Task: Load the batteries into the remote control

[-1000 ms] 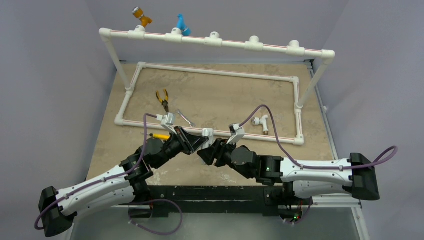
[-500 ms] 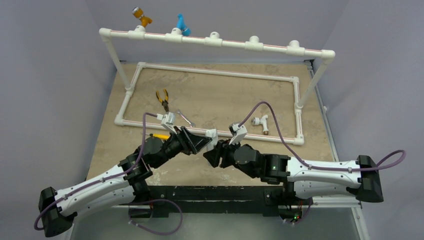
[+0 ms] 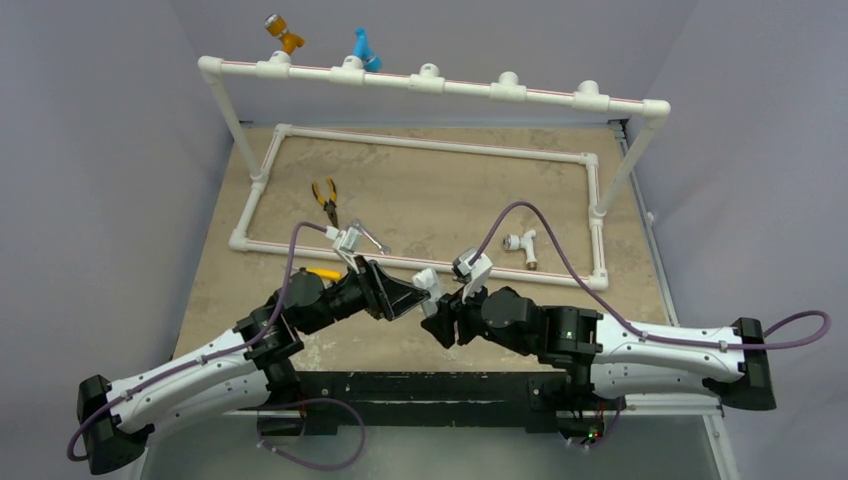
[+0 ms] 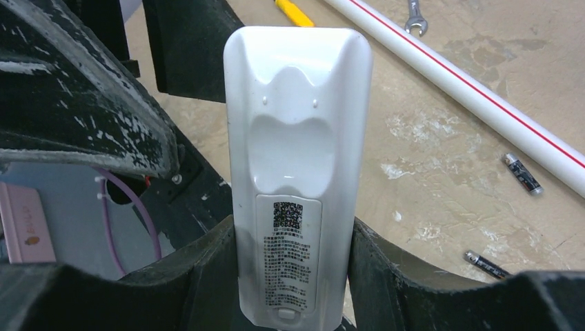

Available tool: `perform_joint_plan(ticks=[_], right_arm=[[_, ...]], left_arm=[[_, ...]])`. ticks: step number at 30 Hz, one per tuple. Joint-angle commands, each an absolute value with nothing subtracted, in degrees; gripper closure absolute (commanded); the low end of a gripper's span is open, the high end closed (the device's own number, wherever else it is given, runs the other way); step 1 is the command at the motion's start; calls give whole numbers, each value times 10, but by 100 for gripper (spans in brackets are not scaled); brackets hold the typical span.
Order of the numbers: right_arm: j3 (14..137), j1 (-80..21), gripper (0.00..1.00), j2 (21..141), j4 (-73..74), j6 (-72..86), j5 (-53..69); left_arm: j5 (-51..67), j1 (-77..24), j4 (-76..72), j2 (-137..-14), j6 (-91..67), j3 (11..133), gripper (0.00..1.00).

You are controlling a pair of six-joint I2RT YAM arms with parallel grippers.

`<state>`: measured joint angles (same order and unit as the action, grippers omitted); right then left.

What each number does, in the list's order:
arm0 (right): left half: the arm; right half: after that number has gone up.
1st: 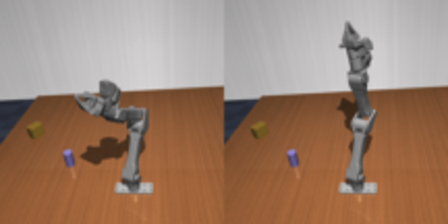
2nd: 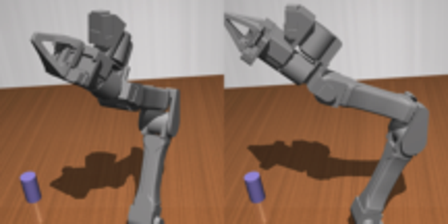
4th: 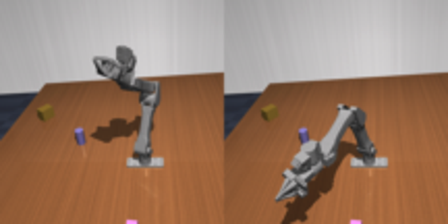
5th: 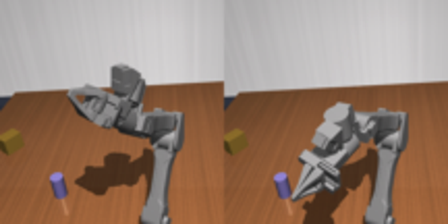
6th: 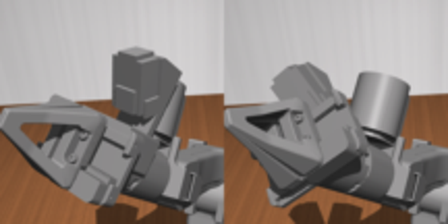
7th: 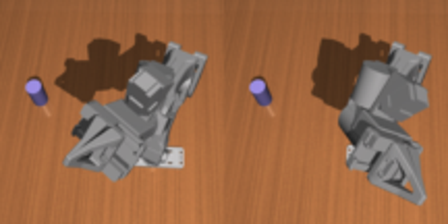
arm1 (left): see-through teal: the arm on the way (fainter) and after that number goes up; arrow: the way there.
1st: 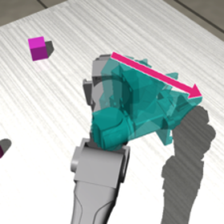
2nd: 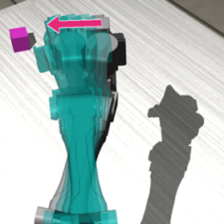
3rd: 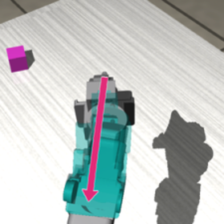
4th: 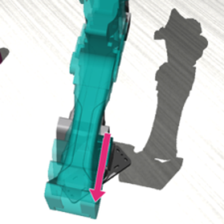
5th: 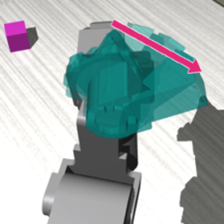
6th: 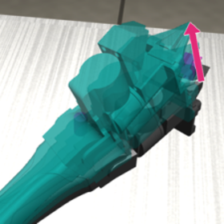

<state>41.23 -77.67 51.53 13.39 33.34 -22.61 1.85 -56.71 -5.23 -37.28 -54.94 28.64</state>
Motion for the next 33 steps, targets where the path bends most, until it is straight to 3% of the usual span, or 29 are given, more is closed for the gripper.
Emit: perform_joint_plan(ticks=[1, 6, 12, 19, 23, 24, 28, 30, 33], right_arm=[[458, -776, 100, 529, 161, 282, -181], [465, -777, 100, 538, 153, 269, -176], [476, -776, 100, 550, 160, 252, -160], [474, -776, 100, 552, 154, 247, -162], [479, -776, 98, 552, 159, 241, -167], [478, -776, 87, 549, 158, 240, -171], [457, -776, 47, 530, 133, 240, -198], [441, -776, 36, 518, 112, 233, -218], [405, -777, 29, 494, 70, 218, -224]], left_arm=[[75, -568, -85, -381, -541, 311, 33], [97, -568, -86, -400, -536, 310, 40], [89, -569, -84, -391, -532, 297, 61], [92, -568, -86, -400, -527, 296, 78], [92, -568, -88, -405, -528, 293, 95], [88, -568, -88, -405, -530, 292, 99], [67, -568, -93, -394, -544, 288, 100], [50, -568, -103, -384, -558, 275, 100], [27, -568, -126, -365, -580, 259, 100]])
